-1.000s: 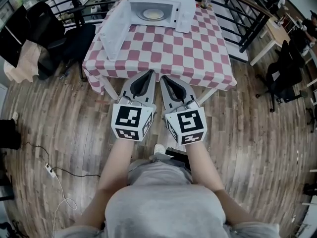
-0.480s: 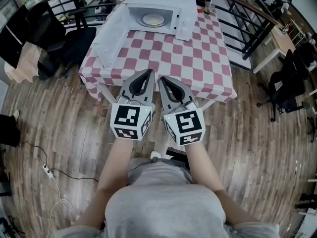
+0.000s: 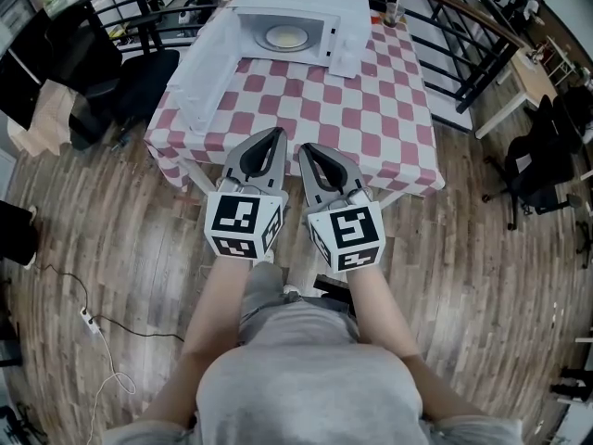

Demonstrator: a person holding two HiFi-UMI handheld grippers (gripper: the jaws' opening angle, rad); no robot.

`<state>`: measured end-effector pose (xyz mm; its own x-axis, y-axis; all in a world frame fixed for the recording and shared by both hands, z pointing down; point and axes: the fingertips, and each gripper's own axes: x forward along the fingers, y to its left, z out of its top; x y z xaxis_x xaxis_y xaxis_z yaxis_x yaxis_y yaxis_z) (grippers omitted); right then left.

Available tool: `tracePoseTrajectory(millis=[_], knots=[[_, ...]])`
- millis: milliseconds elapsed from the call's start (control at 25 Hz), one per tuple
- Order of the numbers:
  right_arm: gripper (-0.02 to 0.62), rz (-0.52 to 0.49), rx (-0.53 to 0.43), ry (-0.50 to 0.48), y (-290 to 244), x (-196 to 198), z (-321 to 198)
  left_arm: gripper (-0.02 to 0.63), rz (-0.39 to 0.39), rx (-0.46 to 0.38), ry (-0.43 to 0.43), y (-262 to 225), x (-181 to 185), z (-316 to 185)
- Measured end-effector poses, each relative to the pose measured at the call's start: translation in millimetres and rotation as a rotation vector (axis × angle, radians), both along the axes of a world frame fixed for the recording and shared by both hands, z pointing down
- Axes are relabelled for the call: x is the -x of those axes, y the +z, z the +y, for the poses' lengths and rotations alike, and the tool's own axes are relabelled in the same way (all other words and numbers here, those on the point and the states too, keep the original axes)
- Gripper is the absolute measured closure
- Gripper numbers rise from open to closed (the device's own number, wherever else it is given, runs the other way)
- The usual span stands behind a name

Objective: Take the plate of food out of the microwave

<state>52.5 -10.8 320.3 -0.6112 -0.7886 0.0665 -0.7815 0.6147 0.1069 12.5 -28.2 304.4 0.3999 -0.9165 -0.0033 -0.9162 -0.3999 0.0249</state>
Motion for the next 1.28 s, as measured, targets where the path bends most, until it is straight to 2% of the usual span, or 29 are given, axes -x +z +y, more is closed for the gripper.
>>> tracePoseTrajectory(millis=[480, 680, 1160, 1280], knots=[[0.569, -0.014, 0.001, 0.036, 3, -1, -37, 0.603, -0.002, -0.005, 0.036, 3, -4, -39], [0.569, -0.014, 0.002, 0.044, 5, 3, -60, 0.603, -0.053, -0.028, 0.040, 6, -1, -57], [0.569, -0.007, -0.014, 0.057, -1, 14, -125, 0.603, -0.042, -0.059, 0.039, -1, 15, -125], [0.569, -0.001, -0.008, 0.068, 0, 14, -141, 0.603, -0.046, -0.063, 0.061, -1, 13, -140]])
